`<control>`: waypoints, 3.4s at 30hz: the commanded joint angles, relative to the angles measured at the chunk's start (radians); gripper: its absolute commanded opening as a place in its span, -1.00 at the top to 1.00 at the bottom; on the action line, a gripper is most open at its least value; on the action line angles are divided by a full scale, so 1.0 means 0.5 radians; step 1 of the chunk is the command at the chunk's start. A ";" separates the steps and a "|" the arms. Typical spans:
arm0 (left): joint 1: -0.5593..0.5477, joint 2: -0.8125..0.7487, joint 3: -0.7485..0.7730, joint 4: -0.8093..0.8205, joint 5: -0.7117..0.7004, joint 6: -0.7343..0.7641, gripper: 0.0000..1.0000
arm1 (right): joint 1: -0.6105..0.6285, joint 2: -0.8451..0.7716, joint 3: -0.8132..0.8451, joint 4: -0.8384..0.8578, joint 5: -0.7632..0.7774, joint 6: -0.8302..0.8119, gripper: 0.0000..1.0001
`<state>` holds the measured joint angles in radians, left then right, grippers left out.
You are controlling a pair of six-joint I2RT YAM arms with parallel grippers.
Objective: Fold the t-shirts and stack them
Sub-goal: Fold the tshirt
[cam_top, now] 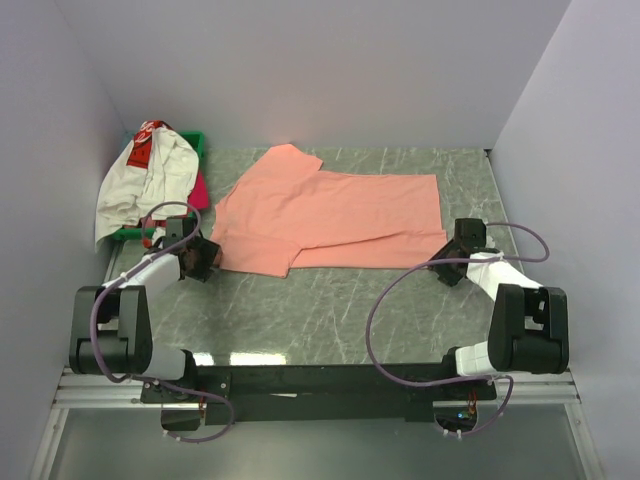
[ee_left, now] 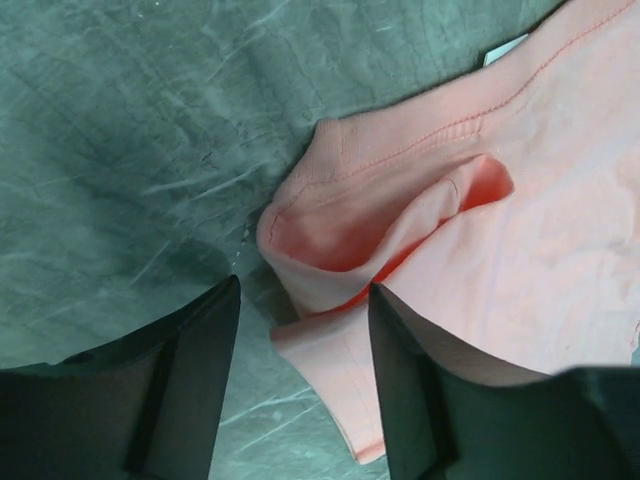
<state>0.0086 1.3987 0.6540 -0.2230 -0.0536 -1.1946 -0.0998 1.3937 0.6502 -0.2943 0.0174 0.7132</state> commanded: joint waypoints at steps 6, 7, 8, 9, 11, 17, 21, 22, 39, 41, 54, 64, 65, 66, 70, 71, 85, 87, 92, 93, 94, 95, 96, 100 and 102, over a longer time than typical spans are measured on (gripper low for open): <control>0.001 0.056 0.079 0.066 -0.067 -0.038 -0.06 | -0.006 0.053 0.059 0.101 0.079 0.037 0.03; 0.004 0.059 0.076 0.069 -0.068 -0.038 -0.03 | -0.003 0.057 0.062 0.092 0.088 0.037 0.03; 0.007 0.065 0.069 0.078 -0.068 -0.038 -0.01 | -0.006 0.057 0.059 0.098 0.103 0.034 0.03; 0.010 0.068 0.072 0.078 -0.077 -0.041 0.01 | -0.009 0.060 0.062 0.098 0.131 0.031 0.03; 0.007 0.092 0.079 0.096 -0.077 -0.031 0.09 | -0.018 0.072 0.065 0.101 0.143 0.028 0.03; 0.007 0.185 0.073 0.167 0.003 -0.010 0.65 | -0.024 0.124 0.120 0.107 0.207 0.022 0.26; 0.007 0.121 0.054 0.124 0.000 -0.007 0.89 | -0.037 0.130 0.169 0.073 0.244 -0.030 0.85; 0.010 0.096 0.039 0.078 -0.009 -0.010 0.96 | -0.052 0.118 0.169 0.052 0.248 -0.046 1.00; 0.007 -0.836 -0.387 -0.443 -0.049 -0.053 0.99 | -0.264 -0.612 -0.189 -0.255 0.100 -0.119 1.00; 0.007 -0.974 -0.461 -0.465 -0.043 -0.059 0.99 | -0.273 -0.734 -0.260 -0.264 0.033 -0.089 1.00; -0.005 -1.315 -0.437 -0.643 -0.061 0.113 -0.45 | 0.397 -1.076 -0.172 -0.332 0.007 -0.058 -0.05; -0.342 -1.316 -0.630 -0.622 -0.212 -0.071 -0.11 | 1.678 -0.356 0.144 0.027 0.287 0.273 0.13; -0.382 -1.306 -0.642 -0.613 -0.215 -0.080 0.01 | 1.745 -0.263 0.248 0.039 0.300 0.285 0.14; -0.397 -1.300 -0.661 -0.591 -0.221 -0.090 0.06 | 1.876 -0.162 0.313 0.055 0.312 0.295 0.16; -0.437 -1.285 -0.667 -0.591 -0.304 -0.084 0.14 | 2.086 0.264 0.552 0.097 0.352 0.310 0.16; -0.437 -1.288 -0.661 -0.594 -0.316 -0.065 0.16 | 2.108 0.314 0.619 0.110 0.343 0.313 0.16; -0.447 -1.251 -0.707 -0.413 -0.304 0.073 0.26 | 2.390 0.793 1.022 0.000 0.401 0.362 0.13; -0.444 -1.242 -0.707 -0.374 -0.301 0.085 0.29 | 2.393 0.805 1.040 -0.019 0.395 0.359 0.11; -0.444 -1.190 -0.713 -0.303 -0.295 0.097 0.38 | 2.411 0.882 1.108 -0.071 0.413 0.365 0.11; -0.444 -1.187 -0.719 -0.290 -0.295 0.103 0.40 | 2.412 0.891 1.108 -0.074 0.416 0.374 0.11; -0.444 -1.171 -0.722 -0.263 -0.286 0.110 0.43 | 2.415 0.909 1.108 -0.071 0.416 0.381 0.11; -0.447 -1.168 -0.725 -0.251 -0.282 0.125 0.49 | 2.415 0.919 1.108 -0.074 0.413 0.384 0.10; -0.444 -1.162 -0.731 -0.244 -0.279 0.125 0.52 | 2.418 0.931 1.111 -0.071 0.410 0.393 0.11; -0.444 -1.153 -0.747 -0.217 -0.267 0.137 0.64 | 2.418 1.017 1.151 -0.071 0.407 0.402 0.11; -0.444 -1.150 -0.741 -0.211 -0.264 0.150 0.68 | 2.421 1.029 1.160 -0.071 0.425 0.399 0.15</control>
<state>-0.2111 0.8227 0.2863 -0.3698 -0.1810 -1.1442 1.1019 1.8843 1.1881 -0.3267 0.1944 0.8997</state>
